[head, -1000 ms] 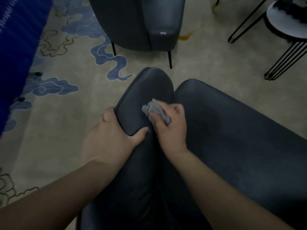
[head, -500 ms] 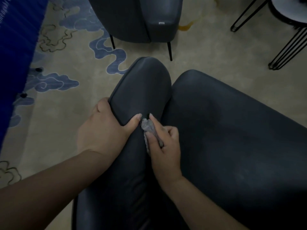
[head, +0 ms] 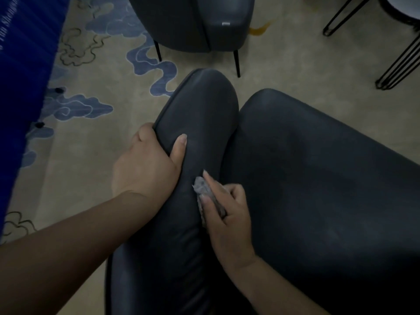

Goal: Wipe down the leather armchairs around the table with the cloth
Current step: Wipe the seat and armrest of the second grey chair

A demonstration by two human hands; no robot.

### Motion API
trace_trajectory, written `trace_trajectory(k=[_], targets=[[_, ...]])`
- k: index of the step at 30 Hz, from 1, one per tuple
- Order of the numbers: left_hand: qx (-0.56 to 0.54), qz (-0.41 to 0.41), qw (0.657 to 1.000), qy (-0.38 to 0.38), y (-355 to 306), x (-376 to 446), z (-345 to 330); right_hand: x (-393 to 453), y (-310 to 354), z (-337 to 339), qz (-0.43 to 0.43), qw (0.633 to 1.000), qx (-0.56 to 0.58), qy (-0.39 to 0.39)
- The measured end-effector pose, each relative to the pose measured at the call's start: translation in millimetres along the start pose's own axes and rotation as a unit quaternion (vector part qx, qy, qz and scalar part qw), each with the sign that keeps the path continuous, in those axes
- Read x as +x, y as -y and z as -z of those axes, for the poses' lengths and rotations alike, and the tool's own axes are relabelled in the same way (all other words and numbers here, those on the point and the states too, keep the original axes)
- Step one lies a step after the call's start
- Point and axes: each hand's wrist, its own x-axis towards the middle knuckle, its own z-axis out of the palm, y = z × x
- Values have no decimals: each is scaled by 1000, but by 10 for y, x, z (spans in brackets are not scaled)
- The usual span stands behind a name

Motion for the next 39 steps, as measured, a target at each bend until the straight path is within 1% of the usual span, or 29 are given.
trace_trajectory(k=[2,3,5,6,8,10,12,18,22,25,28,30,33,36,39], targets=[[4,2,1000,0,-9,-7,17,211,46,42,-9,1000,-11,-9],[4,1,1000,0,-14,-8,20,399,67,48,-16,999,-14,-33],[7,2,1000,1,-12,-10,21,815,105,21,-62,994,-16,-86],[9,3,1000,1,-8,-6,14,964,123,-22,-89,991,-12,-96],[15,2,1000,-1,0,5,-5,998,142,-131,-115,988,-13,-98],[22,-4,1000,-11,8,10,-26,763,155,-204,-111,989,-14,-97],[27,-10,999,-22,11,13,-39,441,149,-206,-112,990,-7,-82],[38,-22,998,-40,12,19,-54,-411,121,-25,-151,989,4,4],[49,-24,998,-33,-29,27,-45,-702,110,198,-145,985,-59,72],[47,-14,999,8,-69,28,1,-856,120,362,-155,975,-99,126],[13,14,996,86,-114,28,110,-974,140,580,-161,960,-131,186],[-18,19,990,139,-109,-40,201,-1040,175,735,-164,954,-146,202],[3,-25,984,177,-44,-331,345,-1123,287,936,-165,959,-167,159],[67,-71,978,184,64,-719,528,-1128,493,1088,-150,967,-174,111],[101,-136,966,198,133,-1132,742,-1098,752,1238,-129,967,-200,89]])
